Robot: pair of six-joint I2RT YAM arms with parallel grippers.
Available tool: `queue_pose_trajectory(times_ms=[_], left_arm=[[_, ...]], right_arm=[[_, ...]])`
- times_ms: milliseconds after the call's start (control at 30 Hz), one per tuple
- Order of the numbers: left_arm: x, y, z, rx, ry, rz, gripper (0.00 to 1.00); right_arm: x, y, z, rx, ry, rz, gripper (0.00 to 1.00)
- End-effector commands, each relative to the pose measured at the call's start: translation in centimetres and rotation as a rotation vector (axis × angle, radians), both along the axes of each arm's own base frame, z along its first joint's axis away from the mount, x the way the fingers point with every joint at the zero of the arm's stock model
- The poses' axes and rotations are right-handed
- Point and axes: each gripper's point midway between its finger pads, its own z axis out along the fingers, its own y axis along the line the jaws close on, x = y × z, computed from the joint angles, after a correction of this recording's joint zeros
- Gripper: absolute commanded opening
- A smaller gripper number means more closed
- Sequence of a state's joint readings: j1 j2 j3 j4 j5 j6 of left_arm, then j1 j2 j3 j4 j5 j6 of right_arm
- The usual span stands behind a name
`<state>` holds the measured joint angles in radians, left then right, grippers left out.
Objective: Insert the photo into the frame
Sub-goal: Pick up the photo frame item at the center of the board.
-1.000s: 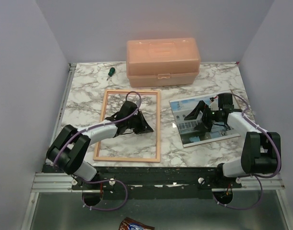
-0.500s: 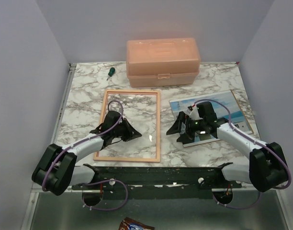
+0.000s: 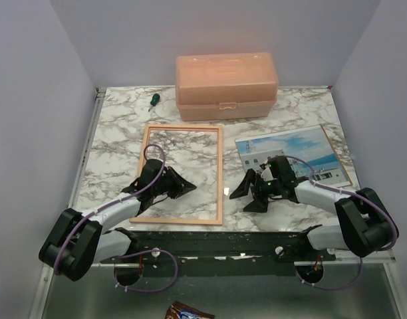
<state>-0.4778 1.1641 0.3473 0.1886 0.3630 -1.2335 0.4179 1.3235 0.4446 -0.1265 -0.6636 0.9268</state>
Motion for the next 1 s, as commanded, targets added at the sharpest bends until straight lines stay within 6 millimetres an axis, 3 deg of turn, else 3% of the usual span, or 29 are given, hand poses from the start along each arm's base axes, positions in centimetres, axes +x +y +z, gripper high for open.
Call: queue_pose_trajectory(times_ms=[0,200,400,467,600,667,967], left_arm=[[-0.2,-1.2,0.8,-0.049,-0.019,-0.01,0.06],[-1.4,-2.5,0.7,-0.057,-0.012,-0.03,0.08],[-2.8,-4.0,1.3,-0.073,-0.012,-0.048,0.1],[-3.4,-4.6,1.6,-0.077,-0.017,-0.047,0.19],[-4.1,-5.2,2.9,-0.113,-0.053,-0.031,0.5],[-4.4,-5.2,3.3,-0.109,-0.063,-0.029,0.6],[-5.0,-3.5,2.9,-0.059,-0.07,0.004,0.64]], right_arm=[[3.3,1.1,-0.2,0.032,-0.086,-0.08,1.0],[6.7,2.0,0.8,0.027,-0.143,-0.116,0.99],[8.3,2.1,0.6,0.003,-0.153,-0.143,0.99],[8.6,1.9,0.4,-0.011,-0.156,-0.162,0.99],[9.1,1.2,0.2,-0.039,-0.169,-0.208,0.99],[9.2,0.9,0.1,-0.049,-0.168,-0.23,0.99],[8.7,-1.4,0.3,-0.035,-0.196,-0.389,0.98]])
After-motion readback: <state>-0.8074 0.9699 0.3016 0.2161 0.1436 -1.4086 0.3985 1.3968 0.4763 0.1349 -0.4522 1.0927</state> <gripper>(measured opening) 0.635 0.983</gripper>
